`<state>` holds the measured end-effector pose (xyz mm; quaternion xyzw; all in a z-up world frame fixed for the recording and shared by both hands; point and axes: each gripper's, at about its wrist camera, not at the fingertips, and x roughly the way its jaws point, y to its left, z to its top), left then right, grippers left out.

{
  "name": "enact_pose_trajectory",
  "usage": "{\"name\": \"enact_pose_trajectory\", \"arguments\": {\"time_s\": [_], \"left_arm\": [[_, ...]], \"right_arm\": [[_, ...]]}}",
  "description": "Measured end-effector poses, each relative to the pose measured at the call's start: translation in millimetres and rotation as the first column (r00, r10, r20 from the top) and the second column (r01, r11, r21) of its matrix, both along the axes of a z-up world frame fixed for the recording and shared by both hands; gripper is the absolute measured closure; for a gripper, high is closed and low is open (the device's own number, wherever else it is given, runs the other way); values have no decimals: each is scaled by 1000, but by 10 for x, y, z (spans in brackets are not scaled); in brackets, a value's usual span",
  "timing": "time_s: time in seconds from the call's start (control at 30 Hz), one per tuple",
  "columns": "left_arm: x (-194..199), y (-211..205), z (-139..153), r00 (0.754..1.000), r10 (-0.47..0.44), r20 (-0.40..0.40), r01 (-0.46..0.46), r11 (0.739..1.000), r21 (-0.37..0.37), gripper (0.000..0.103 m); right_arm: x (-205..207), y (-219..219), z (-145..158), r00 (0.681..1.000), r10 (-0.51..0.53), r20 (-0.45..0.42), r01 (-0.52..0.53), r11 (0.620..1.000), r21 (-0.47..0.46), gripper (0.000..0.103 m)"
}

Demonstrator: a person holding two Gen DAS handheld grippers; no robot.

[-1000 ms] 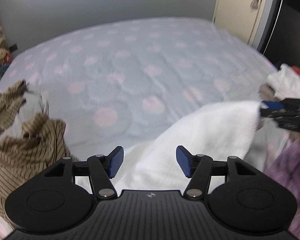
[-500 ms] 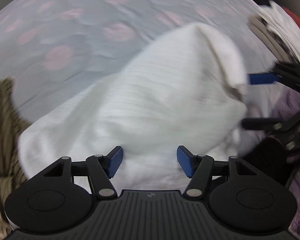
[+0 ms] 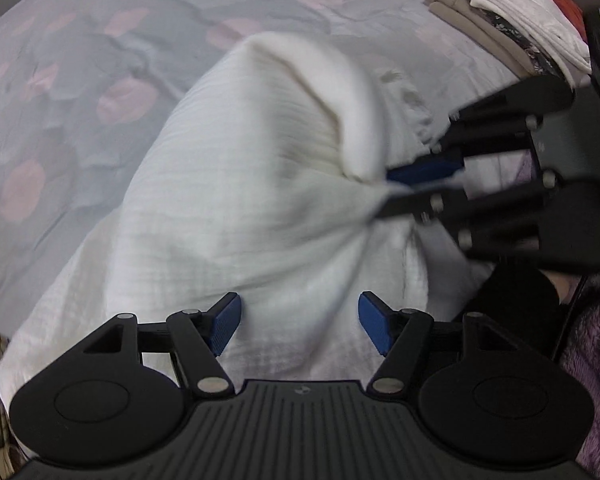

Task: Fold clothes

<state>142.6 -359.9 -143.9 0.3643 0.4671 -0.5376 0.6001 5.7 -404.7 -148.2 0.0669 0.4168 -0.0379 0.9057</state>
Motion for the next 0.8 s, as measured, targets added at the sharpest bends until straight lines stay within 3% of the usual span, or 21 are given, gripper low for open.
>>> {"name": "enact_pose_trajectory", "arguments": {"time_s": [0.17, 0.2, 0.27, 0.37, 0.53, 0.63, 0.73, 0.77, 0.8], "left_arm": [[-103, -247, 79, 998, -10, 69, 14, 998, -54, 43], [-119, -311, 110, 997, -6, 77, 12, 998, -69, 48], [-156, -437, 188, 996, -5, 90, 14, 995, -101, 75], [-233, -625, 320, 995, -20, 102, 35, 988, -148, 93], [-332, -895, 599, 991, -17, 133, 48, 970, -237, 99], [-281, -1004, 754, 989, 38, 144, 3, 961, -277, 99], [-145, -1110, 804, 972, 133, 192, -76, 957, -279, 99], [-81, -1143, 804, 962, 170, 215, -108, 956, -273, 99], [-6, -1176, 796, 949, 203, 241, -138, 955, -261, 99]], "right_arm": [[-44, -253, 328, 990, -73, 125, 78, 996, -37, 91], [-58, -308, 404, 986, -83, 147, 91, 995, -47, 92], [-93, -424, 550, 976, -107, 187, 122, 990, -68, 97], [-184, -623, 721, 961, -160, 226, 185, 979, -91, 97], [-366, -953, 904, 934, -226, 277, 269, 955, -128, 97], [-480, -1150, 976, 921, -262, 289, 307, 944, -122, 96], [-594, -1319, 961, 919, -278, 279, 315, 944, -96, 77], [-640, -1356, 938, 920, -273, 281, 309, 946, -93, 66], [-685, -1392, 914, 921, -268, 283, 303, 949, -89, 66]]}}
